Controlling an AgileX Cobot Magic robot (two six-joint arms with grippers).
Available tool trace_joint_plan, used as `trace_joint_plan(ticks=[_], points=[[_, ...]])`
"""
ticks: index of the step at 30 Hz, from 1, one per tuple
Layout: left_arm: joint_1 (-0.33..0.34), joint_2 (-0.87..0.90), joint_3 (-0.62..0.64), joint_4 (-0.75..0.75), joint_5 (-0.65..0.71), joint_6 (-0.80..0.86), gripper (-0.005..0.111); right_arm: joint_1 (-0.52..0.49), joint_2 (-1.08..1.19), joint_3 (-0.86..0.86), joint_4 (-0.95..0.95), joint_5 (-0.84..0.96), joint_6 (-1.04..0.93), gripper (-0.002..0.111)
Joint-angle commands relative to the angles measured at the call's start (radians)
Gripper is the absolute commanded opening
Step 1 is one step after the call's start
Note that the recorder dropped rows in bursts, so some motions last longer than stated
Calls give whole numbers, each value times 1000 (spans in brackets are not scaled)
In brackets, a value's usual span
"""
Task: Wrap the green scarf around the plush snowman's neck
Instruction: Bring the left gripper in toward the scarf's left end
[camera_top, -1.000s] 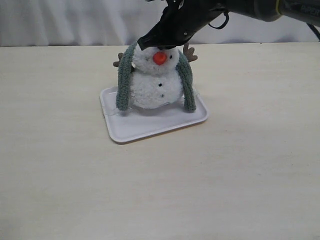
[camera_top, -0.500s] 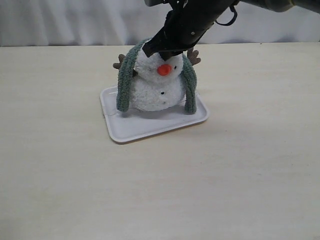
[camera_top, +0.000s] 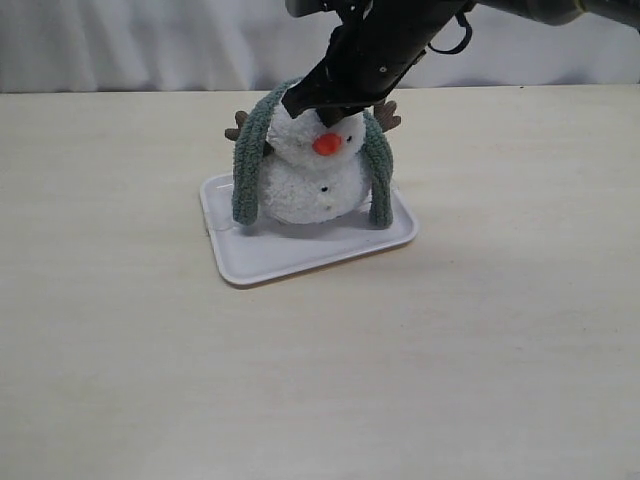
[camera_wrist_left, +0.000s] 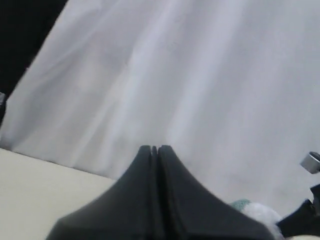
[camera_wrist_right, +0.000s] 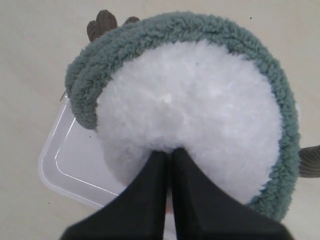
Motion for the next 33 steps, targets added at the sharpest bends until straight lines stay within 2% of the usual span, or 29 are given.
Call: trace_joint_plan(ticks=[1, 4, 7, 9, 13, 17, 20, 24, 33], points=[[-156, 296, -95, 153, -138, -26, 0, 2, -2, 4, -5, 20, 2, 4], [-237, 509, -124, 318, -351, -20, 0, 2, -2, 4, -5, 20, 2, 4], [-260, 736, -159, 439, -541, -20, 7, 2, -2, 4, -5, 20, 2, 4], [-260, 873, -190, 502, -594, -12, 20, 2, -2, 4, -5, 22, 2, 4], [-260, 1112, -246, 508, -664, 85, 47, 2, -2, 4, -5, 22, 0, 4], [-260, 1311, -296, 512, -775, 156, 65, 2, -2, 4, -5, 22, 0, 4], [-260, 1436, -327, 568, -841, 159, 66, 2, -2, 4, -5, 22, 0, 4], [-260, 1545, -387, 716, -840, 159, 66, 2, -2, 4, -5, 22, 0, 4], [-260, 1721, -525, 708, -834, 138, 66, 2, -2, 4, -5, 29, 11, 4]])
